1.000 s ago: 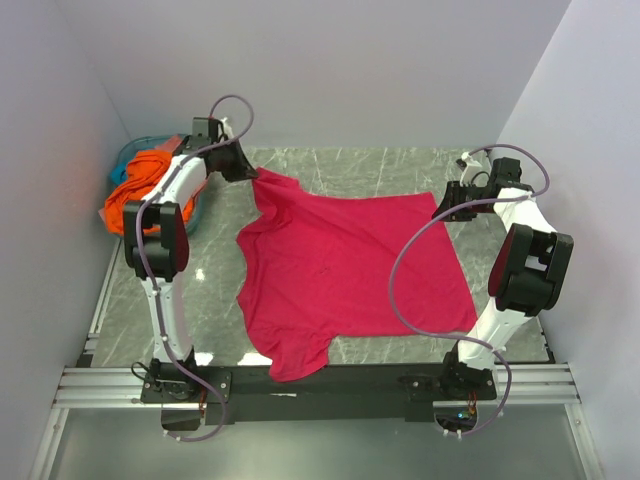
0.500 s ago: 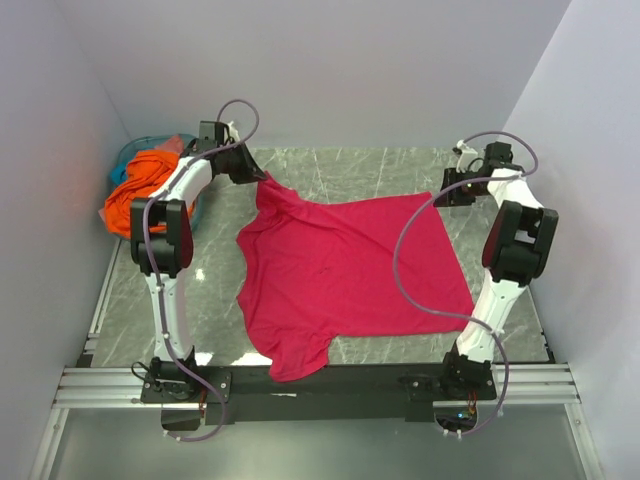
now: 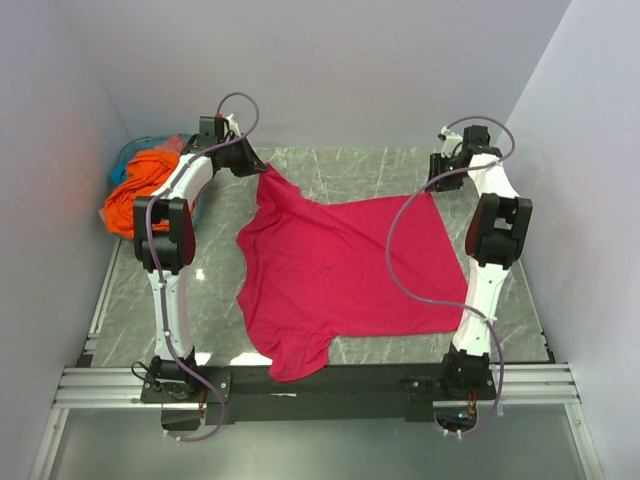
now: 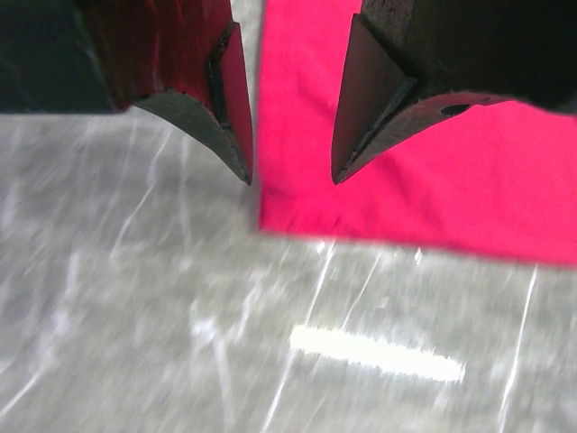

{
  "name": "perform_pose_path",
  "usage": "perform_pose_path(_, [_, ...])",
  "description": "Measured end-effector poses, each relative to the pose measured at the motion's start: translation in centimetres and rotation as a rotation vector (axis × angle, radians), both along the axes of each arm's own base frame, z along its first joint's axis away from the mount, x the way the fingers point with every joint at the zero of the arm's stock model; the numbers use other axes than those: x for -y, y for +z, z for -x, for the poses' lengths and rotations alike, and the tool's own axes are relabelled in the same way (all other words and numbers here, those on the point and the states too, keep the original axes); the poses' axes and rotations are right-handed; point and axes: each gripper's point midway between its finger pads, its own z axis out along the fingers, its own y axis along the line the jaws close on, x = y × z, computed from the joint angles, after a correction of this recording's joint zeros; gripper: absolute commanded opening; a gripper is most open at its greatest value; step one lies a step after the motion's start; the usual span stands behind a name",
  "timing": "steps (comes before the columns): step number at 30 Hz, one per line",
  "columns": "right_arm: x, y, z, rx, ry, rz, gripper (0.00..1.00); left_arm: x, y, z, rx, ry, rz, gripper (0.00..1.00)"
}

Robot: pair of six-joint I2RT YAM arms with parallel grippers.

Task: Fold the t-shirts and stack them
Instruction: Flatten the tshirt out

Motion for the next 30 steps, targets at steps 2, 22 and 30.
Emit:
perform_pose_path(2, [0.2, 0.0, -0.8, 0.004, -0.015, 0.009, 0.48, 0.1, 0.1, 0.0, 0.005, -0.004, 0.006, 0.10])
perform_pose_path(22, [0.0, -2.5, -0.4, -0.134, -0.014, 0.051, 0.43, 0.7, 0.8, -0.1, 0.015, -0.020, 0.047, 0.11])
perform_pose_path(30, [-0.8, -3.2, 0.2, -0.160, 0.030, 0.061, 0.20, 0.8, 0.9, -0.1, 0.014, -0.023, 0.055, 0.11])
